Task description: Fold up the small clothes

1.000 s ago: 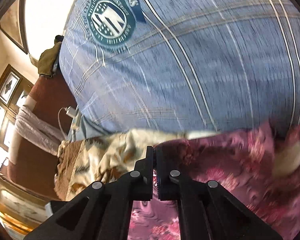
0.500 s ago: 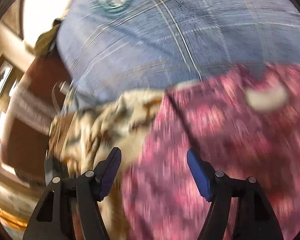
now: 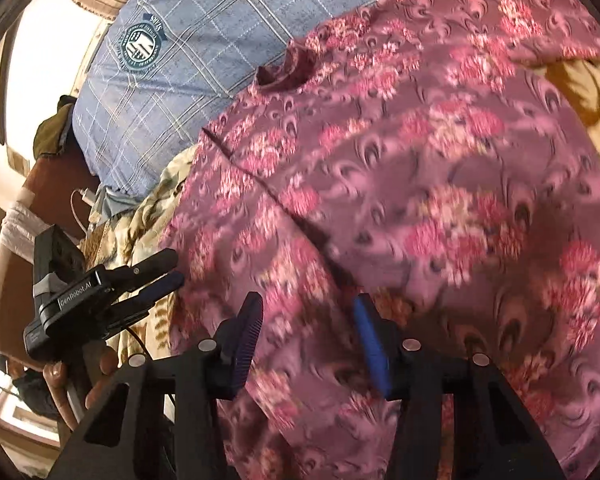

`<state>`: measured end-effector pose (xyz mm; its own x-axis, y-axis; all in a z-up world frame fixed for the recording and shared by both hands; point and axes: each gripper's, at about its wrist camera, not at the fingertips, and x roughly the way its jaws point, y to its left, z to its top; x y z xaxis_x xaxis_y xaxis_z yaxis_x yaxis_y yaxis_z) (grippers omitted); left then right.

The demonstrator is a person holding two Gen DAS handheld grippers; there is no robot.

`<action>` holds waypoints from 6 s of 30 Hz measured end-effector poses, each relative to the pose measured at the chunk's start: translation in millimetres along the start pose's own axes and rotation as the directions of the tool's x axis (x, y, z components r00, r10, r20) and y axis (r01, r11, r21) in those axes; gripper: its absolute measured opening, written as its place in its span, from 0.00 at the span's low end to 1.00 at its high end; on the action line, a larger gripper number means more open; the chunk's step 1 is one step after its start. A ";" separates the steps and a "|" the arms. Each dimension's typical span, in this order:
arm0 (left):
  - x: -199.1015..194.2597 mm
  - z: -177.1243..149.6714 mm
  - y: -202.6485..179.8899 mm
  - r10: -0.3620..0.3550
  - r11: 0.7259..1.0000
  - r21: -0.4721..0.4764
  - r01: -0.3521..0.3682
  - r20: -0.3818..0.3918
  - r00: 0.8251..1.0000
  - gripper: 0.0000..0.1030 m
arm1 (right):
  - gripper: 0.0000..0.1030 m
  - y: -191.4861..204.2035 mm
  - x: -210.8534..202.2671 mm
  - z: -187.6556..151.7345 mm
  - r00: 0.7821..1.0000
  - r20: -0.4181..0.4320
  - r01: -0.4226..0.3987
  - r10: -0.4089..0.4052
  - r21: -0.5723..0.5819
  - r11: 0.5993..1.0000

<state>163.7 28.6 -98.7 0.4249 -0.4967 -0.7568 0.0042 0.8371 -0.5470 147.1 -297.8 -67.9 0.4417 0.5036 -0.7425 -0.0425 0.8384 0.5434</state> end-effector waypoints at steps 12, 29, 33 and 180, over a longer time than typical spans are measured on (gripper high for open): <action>-2.8 -74.5 -64.1 0.109 0.988 0.104 -0.112 0.034 0.993 0.50 | 0.18 -18.3 -23.9 -30.2 0.998 -0.015 -0.064 0.064 -0.003 0.998; 37.2 -72.1 -252.7 -0.017 0.918 0.396 -0.005 0.052 0.998 0.55 | 0.81 -179.6 -230.1 79.0 0.854 0.491 -0.315 0.172 0.225 0.922; 62.7 -70.3 -262.4 -0.013 0.922 0.388 0.005 0.017 1.000 0.55 | 0.72 -273.8 -226.1 106.3 0.842 0.536 -0.353 0.056 0.469 0.810; -74.9 -96.7 21.9 0.295 0.945 0.109 -0.309 0.132 0.946 0.46 | 0.64 -11.0 -72.1 -75.4 0.973 0.108 -0.201 0.203 -0.031 0.979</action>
<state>44.4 62.0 -88.6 0.5225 -0.1932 -0.8304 -0.0285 0.9695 -0.2434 48.1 -327.6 -49.9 0.5181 0.6377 -0.5700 -0.1576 0.7262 0.6691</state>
